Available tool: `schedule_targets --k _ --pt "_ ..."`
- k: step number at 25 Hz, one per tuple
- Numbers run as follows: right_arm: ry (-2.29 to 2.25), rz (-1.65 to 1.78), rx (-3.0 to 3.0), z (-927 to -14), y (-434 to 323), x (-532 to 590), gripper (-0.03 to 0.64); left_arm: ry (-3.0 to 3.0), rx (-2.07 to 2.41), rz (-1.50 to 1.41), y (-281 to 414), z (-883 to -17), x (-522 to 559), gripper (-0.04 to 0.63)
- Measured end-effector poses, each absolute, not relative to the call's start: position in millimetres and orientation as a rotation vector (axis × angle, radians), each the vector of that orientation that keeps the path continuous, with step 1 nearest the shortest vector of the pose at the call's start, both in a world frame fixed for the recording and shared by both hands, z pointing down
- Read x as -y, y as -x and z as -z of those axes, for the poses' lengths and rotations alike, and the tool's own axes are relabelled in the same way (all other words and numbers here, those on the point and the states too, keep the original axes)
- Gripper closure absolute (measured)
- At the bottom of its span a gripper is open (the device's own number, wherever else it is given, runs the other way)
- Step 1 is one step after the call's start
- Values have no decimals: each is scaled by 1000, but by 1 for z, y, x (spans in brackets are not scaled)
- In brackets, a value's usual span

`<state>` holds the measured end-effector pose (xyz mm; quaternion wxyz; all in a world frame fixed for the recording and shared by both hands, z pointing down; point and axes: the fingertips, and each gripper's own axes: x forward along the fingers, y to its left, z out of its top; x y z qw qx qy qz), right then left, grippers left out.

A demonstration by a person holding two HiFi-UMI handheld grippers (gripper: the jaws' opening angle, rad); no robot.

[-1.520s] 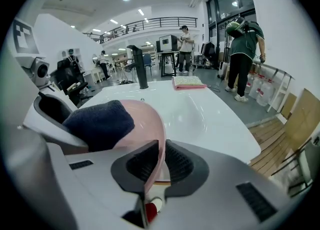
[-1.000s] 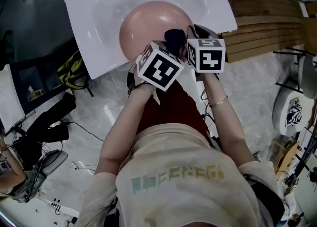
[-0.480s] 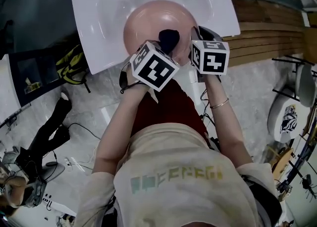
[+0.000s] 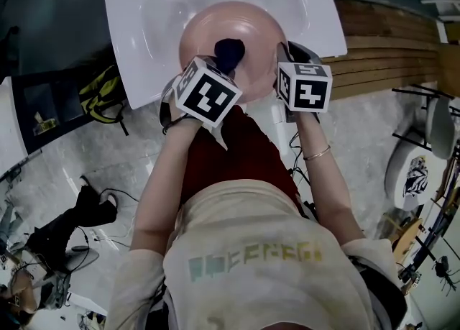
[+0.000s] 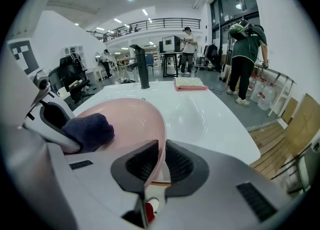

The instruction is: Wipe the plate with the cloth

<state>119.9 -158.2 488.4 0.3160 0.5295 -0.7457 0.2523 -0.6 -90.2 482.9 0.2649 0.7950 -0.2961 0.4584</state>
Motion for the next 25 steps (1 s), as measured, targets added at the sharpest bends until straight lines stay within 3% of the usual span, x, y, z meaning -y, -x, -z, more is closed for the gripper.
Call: schedule_targets --k 14,25 --pt "-1395 -664 1975 -488 -118 157 554 -2101 953 -1275 38 -488 110 515" --pt "-1402 -671 1999 -489 -114 158 554 -2166 1270 -1069 74 -465 148 515"
